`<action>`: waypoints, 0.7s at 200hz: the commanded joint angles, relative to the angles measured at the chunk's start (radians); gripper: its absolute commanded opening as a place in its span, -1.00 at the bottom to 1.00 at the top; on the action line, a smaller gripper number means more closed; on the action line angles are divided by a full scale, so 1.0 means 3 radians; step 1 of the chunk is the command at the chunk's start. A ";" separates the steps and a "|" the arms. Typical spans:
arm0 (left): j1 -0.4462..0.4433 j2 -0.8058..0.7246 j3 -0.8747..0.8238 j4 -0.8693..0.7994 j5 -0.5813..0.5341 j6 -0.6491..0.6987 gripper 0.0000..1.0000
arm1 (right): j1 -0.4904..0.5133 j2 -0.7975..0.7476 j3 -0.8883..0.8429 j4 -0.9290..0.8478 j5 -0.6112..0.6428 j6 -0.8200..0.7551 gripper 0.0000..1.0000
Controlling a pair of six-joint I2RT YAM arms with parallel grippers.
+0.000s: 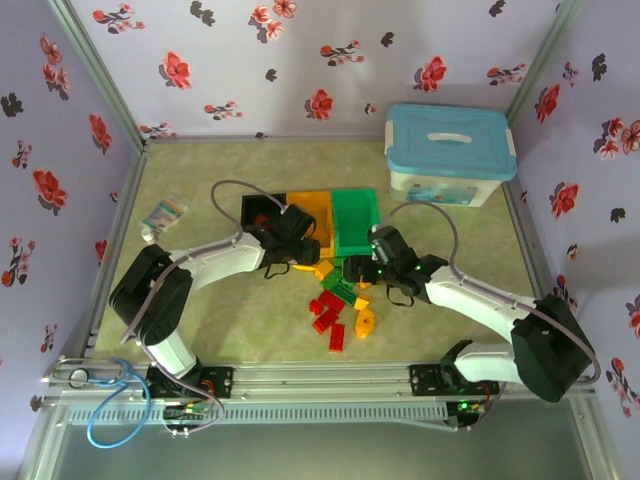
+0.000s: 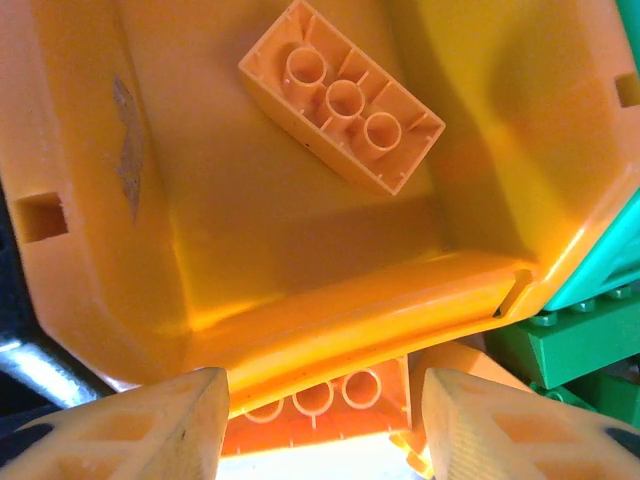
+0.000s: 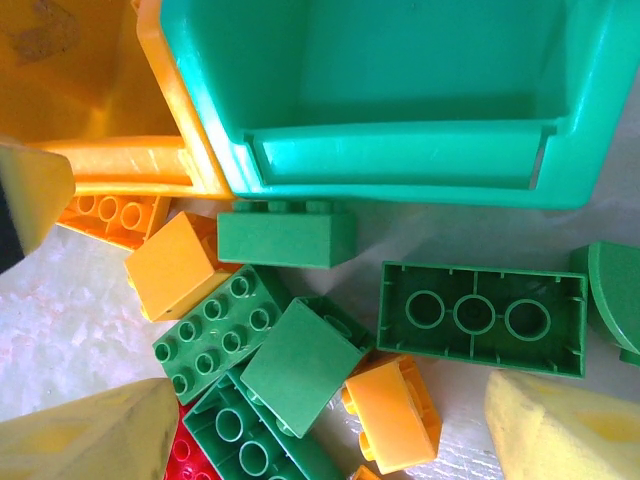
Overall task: Sort the legos into containers by color
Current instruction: Move the container to the center of the table, then pick up the lego from the center of the table.
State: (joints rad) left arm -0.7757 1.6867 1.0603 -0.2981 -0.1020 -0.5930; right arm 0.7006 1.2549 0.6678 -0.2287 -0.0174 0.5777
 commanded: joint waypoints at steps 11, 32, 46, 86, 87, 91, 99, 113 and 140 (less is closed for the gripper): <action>0.0131 0.0165 0.0138 0.0055 0.0056 0.0037 0.06 | 0.0027 -0.0031 0.0083 0.0021 0.0063 0.0034 0.61; 0.0142 0.0197 0.0225 0.0009 0.0071 0.0066 0.06 | 0.0027 -0.0038 0.0083 0.0011 0.0058 0.0041 0.61; 0.0137 0.0187 0.0227 -0.0017 0.0092 0.0046 0.06 | 0.0027 -0.0058 0.0077 -0.0002 0.0072 0.0036 0.61; -0.0036 0.0027 -0.0019 -0.0044 0.0051 -0.0099 0.33 | 0.0027 -0.0110 0.0053 0.0000 0.0100 0.0033 0.62; -0.0042 0.0022 -0.0019 -0.0048 0.0042 -0.0099 0.34 | 0.0024 -0.0109 0.0054 0.0000 0.0099 0.0035 0.62; -0.0062 0.0012 -0.0050 -0.0053 0.0023 -0.0117 0.37 | 0.0027 -0.0103 0.0052 0.0005 0.0099 0.0035 0.62; -0.0099 -0.0016 -0.0106 -0.0056 -0.0016 -0.0139 0.39 | 0.0027 -0.0085 0.0054 0.0013 0.0089 0.0033 0.62; -0.0119 -0.0038 -0.0190 -0.0035 -0.0039 -0.0194 0.40 | 0.0027 -0.0053 0.0069 0.0036 0.0066 0.0040 0.62; -0.0119 -0.0062 -0.0272 0.0006 -0.0089 -0.0224 0.39 | 0.0032 -0.0010 0.0099 0.0049 0.0043 0.0050 0.61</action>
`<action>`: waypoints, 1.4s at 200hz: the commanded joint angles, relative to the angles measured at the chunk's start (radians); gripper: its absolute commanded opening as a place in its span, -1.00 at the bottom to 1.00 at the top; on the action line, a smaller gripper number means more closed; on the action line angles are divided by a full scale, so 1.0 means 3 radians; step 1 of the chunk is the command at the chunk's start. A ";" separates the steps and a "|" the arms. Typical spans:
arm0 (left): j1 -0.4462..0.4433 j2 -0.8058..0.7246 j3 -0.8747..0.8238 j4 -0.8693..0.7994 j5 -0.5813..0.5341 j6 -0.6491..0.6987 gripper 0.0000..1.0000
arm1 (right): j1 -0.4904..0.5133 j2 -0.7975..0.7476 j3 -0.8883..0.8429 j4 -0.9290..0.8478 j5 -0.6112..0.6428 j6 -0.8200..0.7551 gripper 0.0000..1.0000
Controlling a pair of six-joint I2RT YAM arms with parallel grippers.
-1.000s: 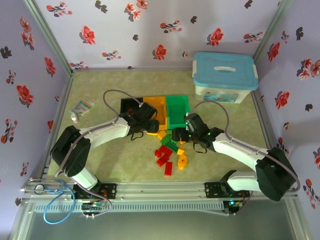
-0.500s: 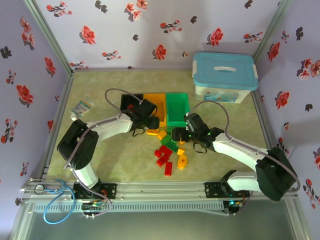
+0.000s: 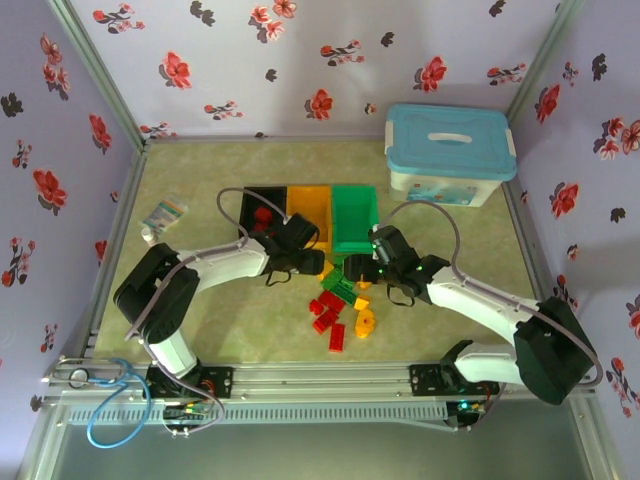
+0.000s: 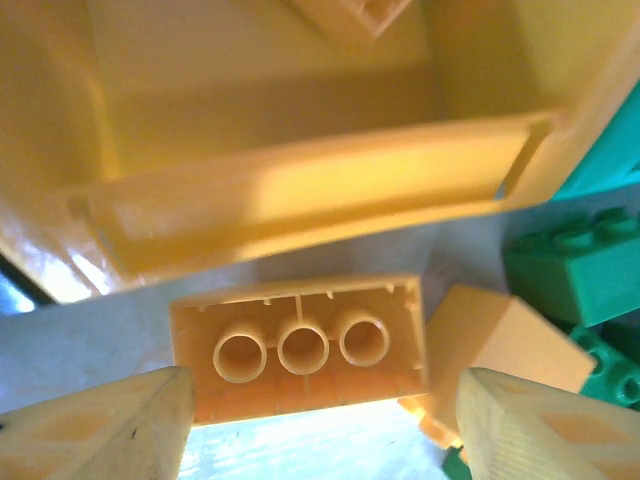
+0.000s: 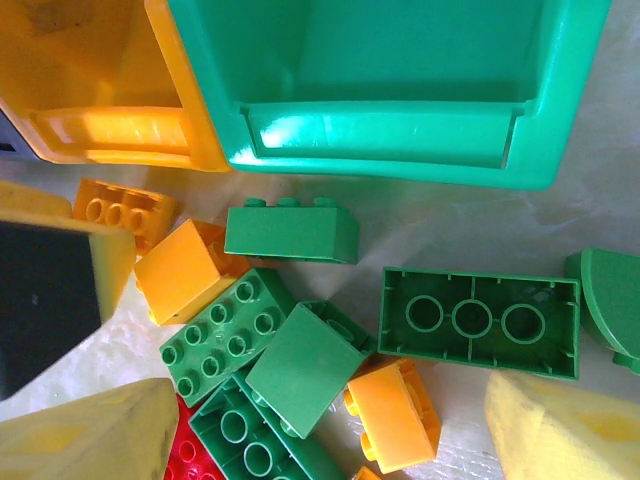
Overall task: Sort the legos into containers by color
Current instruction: Pick up the lego from the center of the table.
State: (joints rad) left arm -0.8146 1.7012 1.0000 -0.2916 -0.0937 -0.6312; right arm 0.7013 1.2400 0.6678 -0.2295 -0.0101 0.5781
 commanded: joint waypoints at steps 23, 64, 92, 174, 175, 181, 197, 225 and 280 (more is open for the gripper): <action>0.0035 -0.0093 -0.0069 0.0000 -0.0122 -0.0095 0.37 | 0.0035 0.0014 0.0092 0.0039 0.0034 0.0049 0.61; 0.0087 -0.0058 -0.0036 0.0002 -0.0113 -0.0075 0.35 | 0.0035 -0.0017 0.0095 -0.0007 0.0064 0.0026 0.61; 0.0108 0.0025 -0.0005 0.0007 -0.0058 -0.0070 0.32 | 0.0035 0.0013 0.0115 0.0005 0.0059 0.0018 0.61; 0.0148 0.0217 -0.0023 0.0159 0.0081 -0.0147 0.09 | 0.0035 0.0055 0.0112 0.0026 0.0049 0.0020 0.61; 0.0148 0.0219 -0.0024 0.0159 0.0081 -0.0146 0.09 | 0.0035 0.0055 0.0106 0.0027 0.0049 0.0023 0.61; 0.0148 0.0224 -0.0030 0.0159 0.0080 -0.0147 0.07 | 0.0035 0.0050 0.0094 0.0033 0.0049 0.0029 0.61; 0.0150 0.0229 -0.0043 0.0164 0.0081 -0.0154 0.00 | 0.0032 0.0042 0.0075 0.0039 0.0049 0.0034 0.61; 0.0153 0.0186 -0.0079 0.0147 0.0057 -0.0166 -0.17 | 0.0035 0.0023 0.0056 0.0044 0.0054 0.0050 0.61; 0.0131 -0.0031 -0.0181 0.0113 0.0008 -0.0173 -0.45 | 0.0040 -0.0001 0.0051 0.0049 0.0049 0.0064 0.61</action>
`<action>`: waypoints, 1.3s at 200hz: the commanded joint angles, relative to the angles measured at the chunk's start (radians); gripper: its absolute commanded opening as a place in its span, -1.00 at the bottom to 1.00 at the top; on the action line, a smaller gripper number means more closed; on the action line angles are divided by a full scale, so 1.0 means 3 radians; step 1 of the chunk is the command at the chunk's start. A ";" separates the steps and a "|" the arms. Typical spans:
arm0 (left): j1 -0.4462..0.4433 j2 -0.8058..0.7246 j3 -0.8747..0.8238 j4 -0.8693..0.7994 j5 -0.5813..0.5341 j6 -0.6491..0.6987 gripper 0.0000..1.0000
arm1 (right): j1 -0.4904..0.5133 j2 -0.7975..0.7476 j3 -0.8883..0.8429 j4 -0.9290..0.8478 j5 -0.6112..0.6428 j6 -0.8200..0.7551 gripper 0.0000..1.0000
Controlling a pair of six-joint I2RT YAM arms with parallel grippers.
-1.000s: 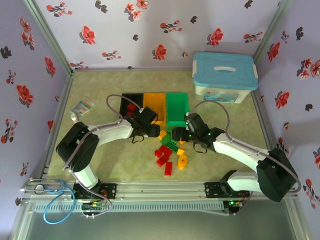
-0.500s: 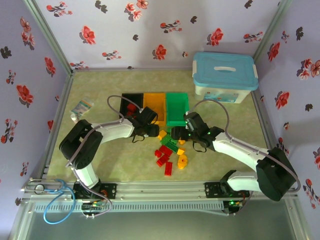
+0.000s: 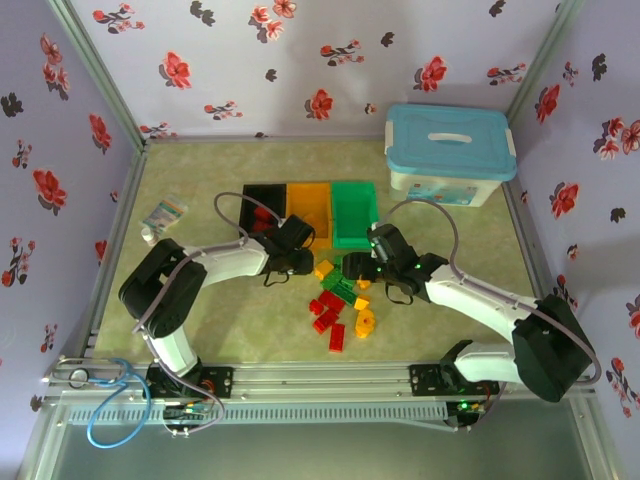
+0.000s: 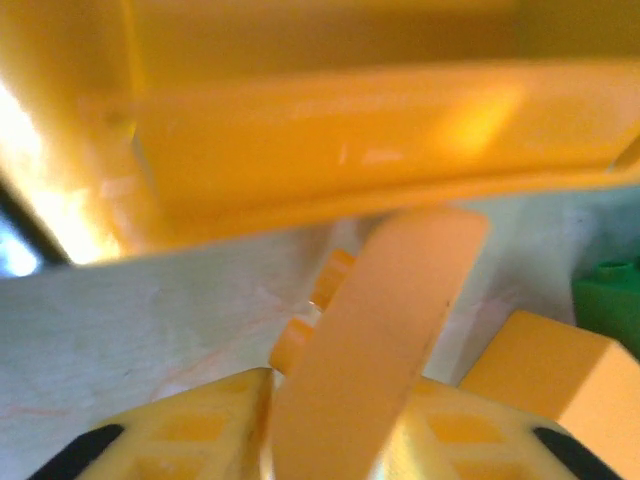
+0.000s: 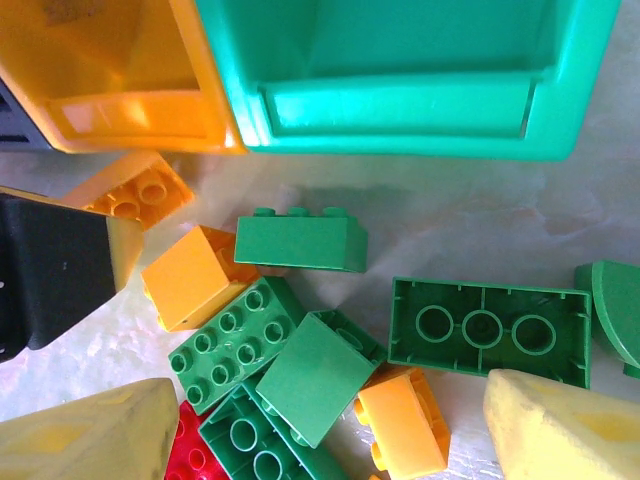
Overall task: Sort the legos into containers by color
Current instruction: Pick up the lego from the center of the table, then place the lego in the container.
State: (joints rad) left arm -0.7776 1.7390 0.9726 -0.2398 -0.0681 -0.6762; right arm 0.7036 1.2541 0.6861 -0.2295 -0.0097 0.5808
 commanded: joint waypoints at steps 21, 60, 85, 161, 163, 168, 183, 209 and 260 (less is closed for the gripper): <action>-0.0005 -0.0270 -0.0145 -0.0078 -0.0105 -0.0019 -0.51 | 0.0032 -0.0051 -0.0021 0.0063 0.0048 0.0064 0.60; -0.0068 -0.0434 -0.0215 -0.0130 -0.0144 -0.0019 -0.60 | 0.0041 -0.0051 -0.0017 0.0069 0.0043 0.0069 0.60; -0.0127 -0.0583 -0.0181 -0.0252 -0.0199 -0.0003 -0.62 | 0.0042 -0.0054 -0.0021 0.0064 0.0052 0.0070 0.60; -0.0042 -0.0601 0.0227 -0.0400 -0.0305 0.0231 -0.62 | 0.0067 -0.0066 -0.0011 0.0049 0.0060 0.0079 0.60; -0.0036 -0.0589 0.0242 -0.0402 -0.0305 0.0241 -0.62 | 0.0067 -0.0076 -0.0011 0.0049 0.0062 0.0083 0.60; -0.0017 -0.0558 0.0267 -0.0410 -0.0300 0.0261 -0.62 | 0.0068 -0.0087 -0.0021 0.0045 0.0068 0.0084 0.61; 0.0046 -0.0465 0.0394 -0.0425 -0.0263 0.0315 -0.62 | 0.0068 -0.0116 -0.0042 0.0039 0.0082 0.0079 0.60; 0.0156 -0.0272 0.0640 -0.0480 -0.0204 0.0398 -0.61 | 0.0068 -0.0141 -0.0053 0.0021 0.0089 0.0083 0.61; 0.0255 0.0090 0.1108 -0.0648 -0.0203 0.0515 -0.35 | 0.0068 -0.0153 -0.0043 -0.0006 0.0104 0.0064 0.60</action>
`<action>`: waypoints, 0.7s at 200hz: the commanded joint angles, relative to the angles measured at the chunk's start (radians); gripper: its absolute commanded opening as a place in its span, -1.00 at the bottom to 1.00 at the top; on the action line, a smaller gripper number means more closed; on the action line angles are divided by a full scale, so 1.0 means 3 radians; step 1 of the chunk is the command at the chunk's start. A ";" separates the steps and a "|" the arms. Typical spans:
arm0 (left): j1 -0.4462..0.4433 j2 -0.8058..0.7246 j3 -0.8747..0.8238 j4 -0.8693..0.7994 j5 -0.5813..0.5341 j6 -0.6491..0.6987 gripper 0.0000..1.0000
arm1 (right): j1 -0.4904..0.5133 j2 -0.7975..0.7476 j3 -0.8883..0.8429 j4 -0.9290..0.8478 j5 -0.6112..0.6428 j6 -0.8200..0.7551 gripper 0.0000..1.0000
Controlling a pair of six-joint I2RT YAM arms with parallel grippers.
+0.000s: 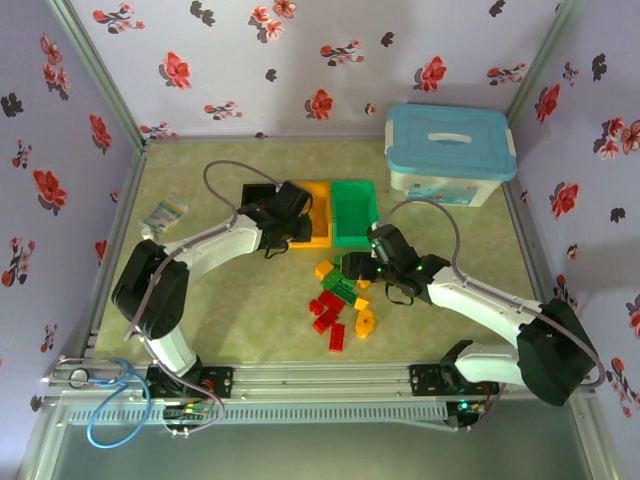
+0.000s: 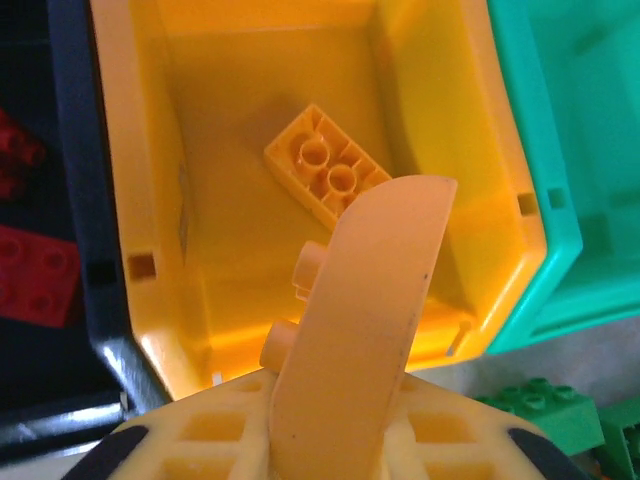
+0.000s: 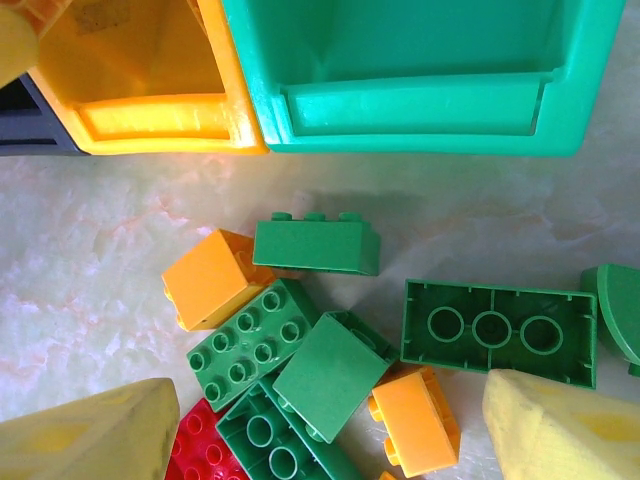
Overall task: Sort the legos into containers by color
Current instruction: Place the lego in the container.
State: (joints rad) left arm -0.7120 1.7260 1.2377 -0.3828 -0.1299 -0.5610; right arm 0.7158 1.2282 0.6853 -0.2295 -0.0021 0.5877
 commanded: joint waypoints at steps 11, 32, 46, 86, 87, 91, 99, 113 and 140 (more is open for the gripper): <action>0.0037 0.0161 0.0292 -0.0229 -0.0018 0.0132 -0.06 | 0.0027 -0.0073 -0.0033 -0.0031 0.0084 0.0036 0.60; 0.0032 0.0099 0.0280 -0.0215 -0.0017 0.0121 0.23 | 0.0027 -0.0093 -0.0032 -0.0057 0.0104 0.0022 0.61; 0.0028 0.0017 0.0224 -0.0202 -0.0022 0.0122 0.26 | 0.0027 -0.0088 -0.0025 -0.0051 0.0112 0.0020 0.61; -0.0105 -0.0310 -0.0030 -0.0171 -0.0061 0.0116 0.26 | 0.0027 0.0006 0.0036 -0.0043 0.0074 0.0014 0.61; -0.0111 -0.0314 -0.0038 -0.0171 -0.0062 0.0116 0.26 | 0.0027 0.0006 0.0039 -0.0040 0.0074 0.0012 0.61; -0.0132 -0.0347 -0.0069 -0.0171 -0.0063 0.0118 0.26 | 0.0025 0.0015 0.0053 -0.0038 0.0067 0.0012 0.61; -0.0178 -0.0406 -0.0138 -0.0181 -0.0063 0.0109 0.26 | 0.0032 0.0032 0.0063 -0.0033 0.0059 0.0015 0.61; -0.0267 -0.0514 -0.0289 -0.0187 -0.0073 0.0075 0.26 | 0.0032 0.0046 0.0088 -0.0033 0.0053 0.0015 0.61; -0.0496 -0.0733 -0.0652 -0.0121 -0.0083 0.0029 0.27 | 0.0036 0.0055 0.0103 -0.0033 0.0058 0.0009 0.61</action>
State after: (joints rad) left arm -0.8101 1.5620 1.1282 -0.4152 -0.1390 -0.5404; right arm 0.7166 1.2385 0.6865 -0.2302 0.0013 0.5873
